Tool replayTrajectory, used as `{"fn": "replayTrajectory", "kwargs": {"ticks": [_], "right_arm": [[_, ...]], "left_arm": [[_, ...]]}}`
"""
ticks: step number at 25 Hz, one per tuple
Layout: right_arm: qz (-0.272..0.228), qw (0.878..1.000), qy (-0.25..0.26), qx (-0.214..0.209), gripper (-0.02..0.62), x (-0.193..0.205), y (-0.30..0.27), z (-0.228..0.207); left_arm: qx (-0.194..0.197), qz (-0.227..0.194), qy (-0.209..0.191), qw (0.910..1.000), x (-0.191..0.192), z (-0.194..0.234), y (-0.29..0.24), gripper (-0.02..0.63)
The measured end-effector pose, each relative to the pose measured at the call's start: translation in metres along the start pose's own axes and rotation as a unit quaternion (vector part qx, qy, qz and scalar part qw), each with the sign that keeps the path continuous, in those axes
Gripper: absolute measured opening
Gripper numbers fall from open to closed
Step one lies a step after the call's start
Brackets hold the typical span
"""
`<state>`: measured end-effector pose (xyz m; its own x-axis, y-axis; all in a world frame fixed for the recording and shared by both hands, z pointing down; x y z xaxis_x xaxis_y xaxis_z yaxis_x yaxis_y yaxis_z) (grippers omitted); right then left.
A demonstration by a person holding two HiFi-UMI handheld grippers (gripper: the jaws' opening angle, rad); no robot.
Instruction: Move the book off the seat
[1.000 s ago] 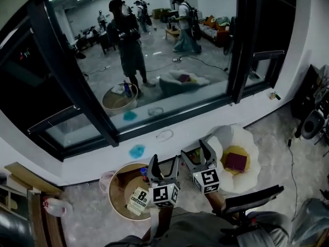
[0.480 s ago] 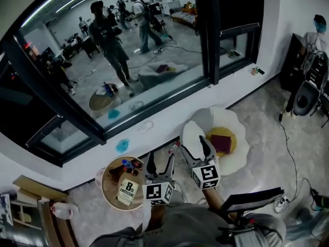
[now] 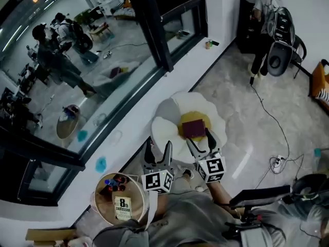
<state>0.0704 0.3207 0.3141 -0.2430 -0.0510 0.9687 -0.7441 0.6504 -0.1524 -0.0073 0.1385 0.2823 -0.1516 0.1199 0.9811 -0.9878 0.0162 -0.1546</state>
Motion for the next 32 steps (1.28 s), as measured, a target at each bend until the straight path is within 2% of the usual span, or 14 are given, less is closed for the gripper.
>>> {"fn": "replayTrajectory", "kwargs": {"ticks": [3, 6, 11, 18, 21, 26, 32], "right_arm": [[0.0, 0.999, 0.026, 0.043, 0.331, -0.015, -0.03, -0.019], [0.002, 0.997, 0.053, 0.061, 0.331, -0.036, -0.075, -0.03], [0.011, 0.997, 0.062, 0.053, 0.331, -0.061, -0.154, -0.042], [0.055, 0.996, 0.058, 0.034, 0.331, -0.058, -0.228, -0.02], [0.049, 0.997, 0.061, 0.019, 0.331, -0.061, -0.251, -0.017], [0.028, 0.997, 0.067, -0.019, 0.331, -0.078, -0.279, -0.026], [-0.019, 0.992, 0.083, -0.089, 0.331, -0.12, -0.308, -0.027]], "left_arm": [[0.041, -0.01, 0.02, 0.9989, -0.002, 0.011, -0.056, 0.342], [0.065, -0.034, 0.036, 0.9967, -0.019, 0.029, -0.108, 0.342], [0.08, -0.041, 0.058, 0.9943, -0.034, 0.063, -0.183, 0.342], [0.094, -0.016, 0.068, 0.9931, -0.036, 0.111, -0.235, 0.342], [0.072, -0.019, 0.068, 0.9949, -0.04, 0.131, -0.239, 0.342], [0.008, -0.033, 0.054, 0.998, -0.054, 0.148, -0.24, 0.342], [-0.091, -0.068, 0.043, 0.9926, -0.082, 0.156, -0.227, 0.342]]}}
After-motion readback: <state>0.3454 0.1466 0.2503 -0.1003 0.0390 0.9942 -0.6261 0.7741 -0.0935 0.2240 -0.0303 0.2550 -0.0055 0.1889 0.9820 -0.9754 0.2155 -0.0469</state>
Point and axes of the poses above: the fingertips, and each gripper's own axes: y backward along the fingers, z to its left, x out of its underside, the point moved 6 cm from there along y, backward along the fingers, and after that the axes turned 6 degrees about z, right-handed, at the moved point
